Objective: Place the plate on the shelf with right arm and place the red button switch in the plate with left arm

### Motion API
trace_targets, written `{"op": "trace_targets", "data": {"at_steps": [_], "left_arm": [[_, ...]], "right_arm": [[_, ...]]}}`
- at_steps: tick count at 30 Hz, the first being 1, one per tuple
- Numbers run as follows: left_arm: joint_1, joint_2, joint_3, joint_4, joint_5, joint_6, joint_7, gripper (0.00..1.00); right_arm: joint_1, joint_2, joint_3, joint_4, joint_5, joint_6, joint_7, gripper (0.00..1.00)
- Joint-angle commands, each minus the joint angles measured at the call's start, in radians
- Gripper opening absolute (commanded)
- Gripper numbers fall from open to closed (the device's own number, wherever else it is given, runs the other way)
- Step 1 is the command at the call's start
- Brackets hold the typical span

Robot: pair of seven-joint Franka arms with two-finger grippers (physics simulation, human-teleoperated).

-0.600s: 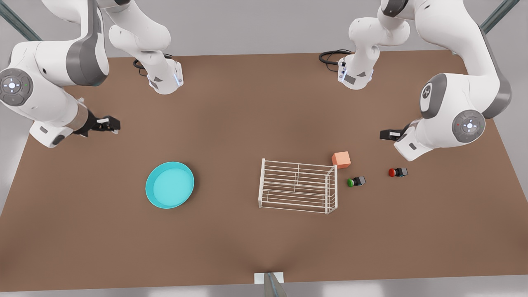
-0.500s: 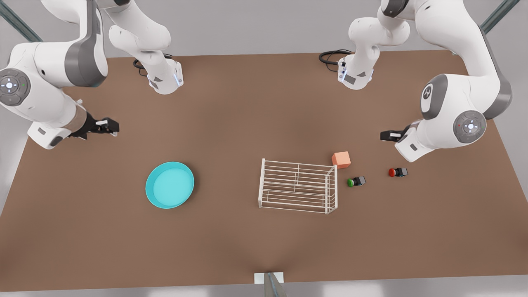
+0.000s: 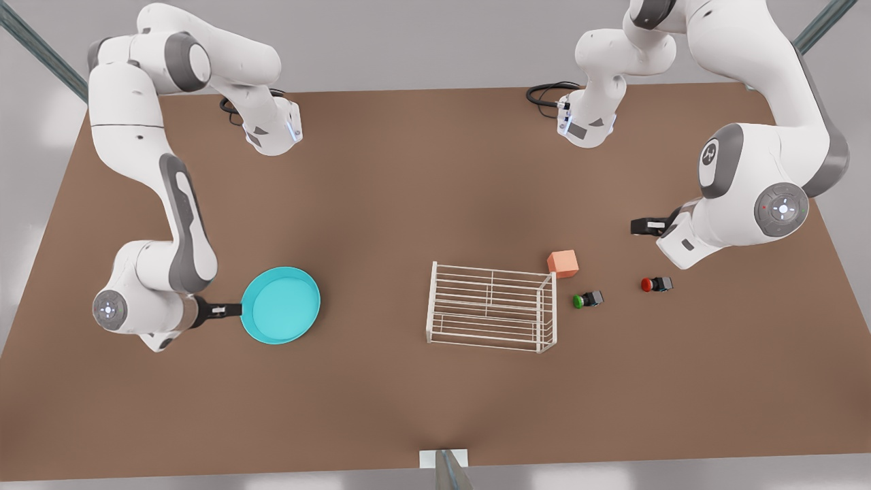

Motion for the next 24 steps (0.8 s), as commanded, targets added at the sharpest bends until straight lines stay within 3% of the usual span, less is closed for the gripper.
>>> {"op": "trace_targets", "data": {"at_steps": [1,5,24], "left_arm": [[0.000,-0.001,0.000,0.000,0.002,-0.001,-0.010,1.00],[0.000,-0.001,0.000,0.000,0.000,-0.001,-0.010,1.00],[0.000,-0.003,0.000,0.000,0.002,-0.005,-0.010,1.00]], "right_arm": [[-0.009,0.002,0.000,-0.027,0.004,0.161,-0.069,1.00],[-0.015,0.023,0.000,-0.102,0.006,0.258,-0.068,1.00],[-0.018,0.057,0.009,-0.217,0.075,0.304,-0.068,1.00]]}}
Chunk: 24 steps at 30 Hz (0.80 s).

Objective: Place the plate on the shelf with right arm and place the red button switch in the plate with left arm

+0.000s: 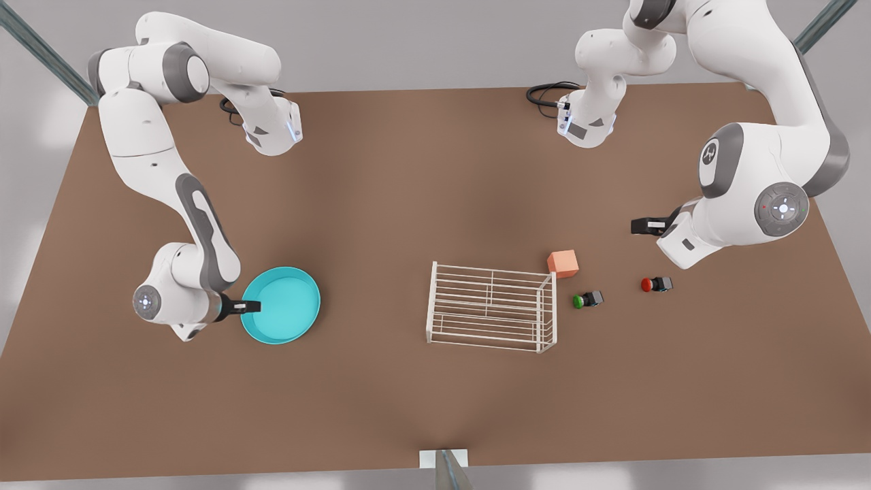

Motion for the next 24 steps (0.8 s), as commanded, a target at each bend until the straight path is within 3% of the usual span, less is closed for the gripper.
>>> {"op": "trace_targets", "data": {"at_steps": [1,2,3,4,5,9,12,15,20,24], "left_arm": [[0.000,-0.001,0.000,0.000,0.000,-0.001,-0.003,1.00],[0.000,-0.001,0.000,0.000,0.000,-0.001,-0.003,1.00],[0.002,-0.001,0.000,0.000,0.000,-0.001,-0.003,1.00],[0.002,-0.001,0.000,0.000,-0.001,-0.006,-0.003,1.00],[0.002,-0.003,0.000,0.000,-0.001,-0.006,-0.003,1.00],[0.002,-0.004,0.000,0.000,0.002,-0.006,-0.001,1.00],[0.000,-0.006,-0.003,0.011,0.008,-0.054,-0.009,1.00],[0.015,0.000,0.003,0.030,0.011,-0.066,-0.006,1.00],[0.015,0.000,0.003,0.030,0.012,-0.067,-0.006,1.00],[0.017,0.000,0.003,0.030,0.012,-0.067,-0.006,1.00]], "right_arm": [[0.000,-0.001,0.001,-0.011,0.020,0.026,-0.021,1.00],[0.000,-0.001,0.001,-0.012,0.020,0.027,-0.021,1.00],[0.000,-0.003,0.001,-0.012,0.020,0.026,-0.021,0.91],[0.000,-0.003,0.001,-0.012,0.020,0.026,-0.022,0.72],[0.000,-0.003,0.001,-0.012,0.020,0.024,-0.022,0.65],[0.000,0.006,0.001,-0.012,0.020,0.026,-0.022,0.59],[-0.003,0.008,0.001,-0.012,0.022,0.024,-0.035,0.36],[-0.011,0.000,0.001,-0.005,0.020,0.015,-0.036,0.21],[-0.002,-0.023,0.004,0.006,0.019,-0.014,-0.032,0.21],[0.000,-0.032,0.059,0.122,0.020,-0.175,-0.018,0.21]]}}
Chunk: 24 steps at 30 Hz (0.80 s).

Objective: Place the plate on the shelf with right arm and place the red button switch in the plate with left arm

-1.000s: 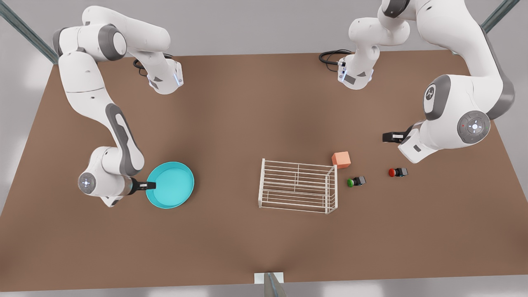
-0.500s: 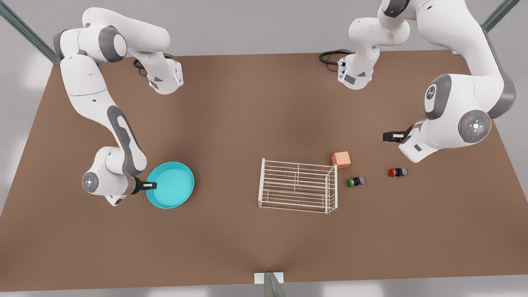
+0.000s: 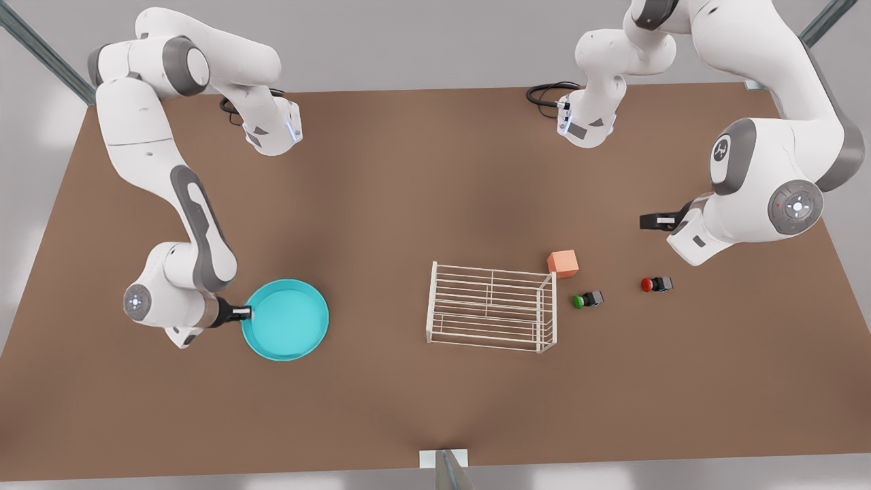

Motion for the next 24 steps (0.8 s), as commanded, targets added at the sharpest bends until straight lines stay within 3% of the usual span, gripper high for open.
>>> {"op": "trace_targets", "data": {"at_steps": [1,3,10,14,18,24], "left_arm": [[0.000,-0.001,0.000,0.000,0.001,-0.008,-0.002,1.00],[0.001,-0.001,0.000,0.002,0.001,-0.006,-0.002,1.00],[0.017,-0.001,0.000,0.007,-0.004,-0.008,-0.008,1.00],[0.216,0.155,0.003,0.000,0.000,0.144,-0.095,1.00],[0.181,0.076,0.106,-0.527,-0.004,0.790,-0.762,1.00],[0.181,0.100,0.146,-0.705,-0.008,1.127,-1.244,1.00]], "right_arm": [[0.001,-0.001,0.024,0.053,-0.008,-0.149,0.019,0.21],[0.014,-0.001,0.035,0.111,0.004,-0.211,0.021,0.21],[0.011,-0.002,0.211,0.276,0.084,-0.254,0.015,0.21],[0.070,0.010,0.262,0.366,0.210,-0.255,0.079,0.21],[0.202,0.107,0.267,0.504,0.240,-0.246,0.202,0.21],[0.359,0.208,0.265,0.605,0.244,-0.117,0.306,0.21]]}}
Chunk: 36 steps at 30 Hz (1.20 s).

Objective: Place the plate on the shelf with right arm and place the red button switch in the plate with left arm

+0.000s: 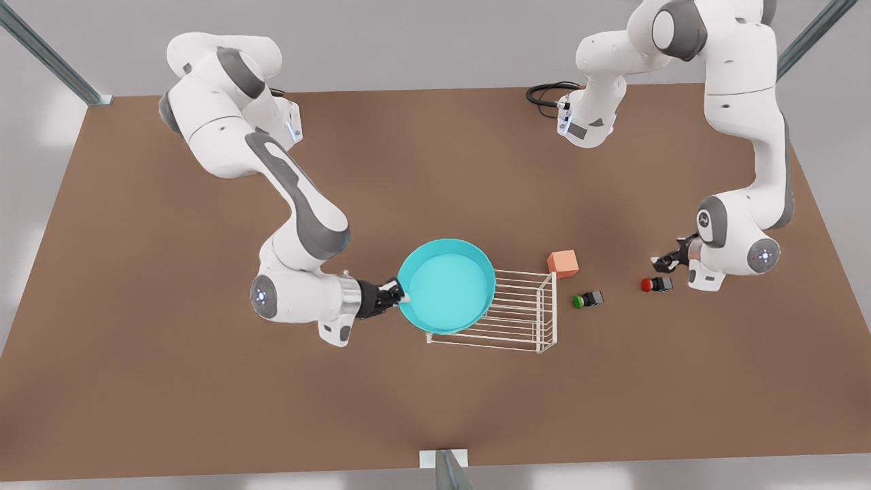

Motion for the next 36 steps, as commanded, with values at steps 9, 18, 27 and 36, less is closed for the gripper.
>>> {"op": "trace_targets", "data": {"at_steps": [9,18,27,36], "left_arm": [[0.009,0.036,0.012,-0.120,-0.070,0.490,-1.111,1.00],[0.008,0.088,0.011,-0.133,-0.167,0.542,-1.101,1.00],[0.005,0.092,0.009,-0.126,-0.165,0.577,-1.101,1.00],[0.005,0.118,0.005,-0.126,-0.164,0.593,-1.101,0.94]], "right_arm": [[0.148,0.117,-0.008,0.067,-0.008,0.305,0.255,0.21],[0.190,0.166,-0.009,0.070,-0.014,0.377,0.241,0.21],[0.193,0.144,-0.008,0.053,-0.071,0.368,0.230,1.00],[-0.105,-0.205,-0.011,0.001,-0.601,-0.413,0.224,1.00]]}}
